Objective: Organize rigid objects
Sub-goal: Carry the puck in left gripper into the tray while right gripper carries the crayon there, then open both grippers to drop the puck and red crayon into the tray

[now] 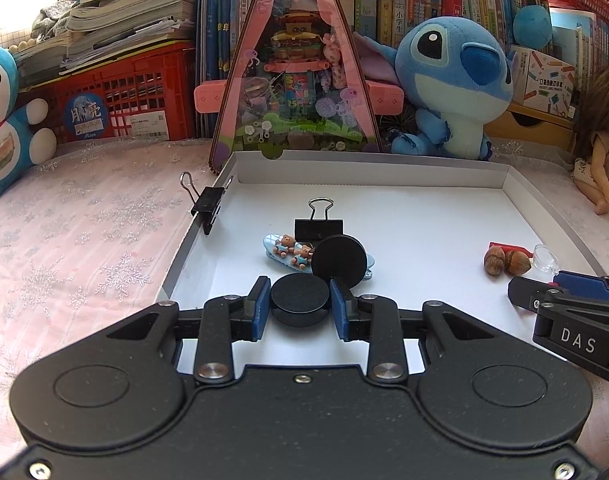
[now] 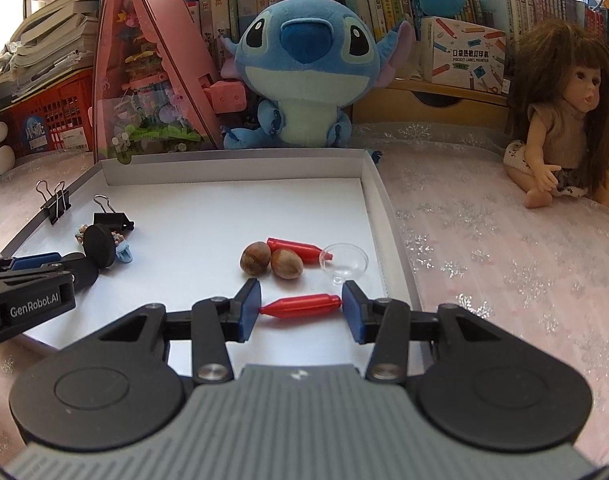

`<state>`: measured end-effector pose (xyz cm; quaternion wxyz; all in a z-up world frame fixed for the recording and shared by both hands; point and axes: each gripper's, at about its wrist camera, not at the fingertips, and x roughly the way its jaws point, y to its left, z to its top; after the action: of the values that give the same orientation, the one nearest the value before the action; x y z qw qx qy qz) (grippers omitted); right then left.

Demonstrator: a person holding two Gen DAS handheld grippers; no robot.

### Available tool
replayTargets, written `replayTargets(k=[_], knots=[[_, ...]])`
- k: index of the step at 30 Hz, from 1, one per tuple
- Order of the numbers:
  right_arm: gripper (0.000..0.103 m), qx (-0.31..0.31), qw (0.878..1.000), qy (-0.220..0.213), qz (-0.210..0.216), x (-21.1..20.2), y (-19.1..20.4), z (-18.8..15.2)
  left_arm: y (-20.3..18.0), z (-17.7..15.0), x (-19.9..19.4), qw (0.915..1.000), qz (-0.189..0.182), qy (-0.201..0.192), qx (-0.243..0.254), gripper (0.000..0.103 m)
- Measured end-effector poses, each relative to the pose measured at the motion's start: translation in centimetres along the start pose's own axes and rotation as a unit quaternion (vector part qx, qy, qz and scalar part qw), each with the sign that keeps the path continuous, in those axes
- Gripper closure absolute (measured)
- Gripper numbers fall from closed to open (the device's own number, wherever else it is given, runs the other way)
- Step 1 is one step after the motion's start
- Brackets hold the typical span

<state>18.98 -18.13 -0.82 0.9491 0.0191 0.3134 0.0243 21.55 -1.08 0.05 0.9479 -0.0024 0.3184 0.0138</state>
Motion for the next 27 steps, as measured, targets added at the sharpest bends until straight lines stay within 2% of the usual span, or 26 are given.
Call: replayTargets(k=[9,11,13,15,17,19,22,26,27], knots=[[0.053,-0.003,1.000,-0.003,-0.002,0.1,0.0,0.0,0.0,0.0,0.0,1.0000,0.002,0.000,-0.001,0.073],[0.049,-0.003,1.000,-0.005,0.000,0.0,0.0,-0.1,0.1,0.1,-0.1,1.0000,0.004,0.001,-0.003,0.073],[0.040,-0.005,1.000,-0.007,0.000,-0.1,0.1,-0.1,0.1,0.1,-0.4,1.0000,0.008,-0.003,-0.002,0.072],[0.039,-0.004,1.000,-0.009,0.003,-0.2,0.1,-0.1,0.1,0.2,-0.8,0.9999,0.012,-0.010,0.000,0.069],[0.035,0.000,1.000,-0.011,0.007,-0.5,0.0,-0.2,0.2,0.3,-1.4,0.9998,0.008,-0.018,0.000,0.059],[0.027,0.004,1.000,-0.016,0.009,-0.8,-0.2,-0.2,0.4,0.4,-2.0,0.9997,0.004,-0.025,0.000,0.056],[0.020,0.007,1.000,-0.028,0.010,-1.6,-0.5,-0.3,0.4,0.5,-3.1,0.9994,-0.001,-0.035,0.003,0.046],[0.016,0.007,0.999,-0.039,0.014,-2.8,-0.9,-0.4,0.3,0.4,-4.7,0.9988,-0.002,-0.048,0.012,0.028],[0.016,0.007,0.999,-0.041,0.014,-3.1,-1.0,-0.4,0.2,0.3,-5.1,0.9987,-0.003,-0.050,0.014,0.026]])
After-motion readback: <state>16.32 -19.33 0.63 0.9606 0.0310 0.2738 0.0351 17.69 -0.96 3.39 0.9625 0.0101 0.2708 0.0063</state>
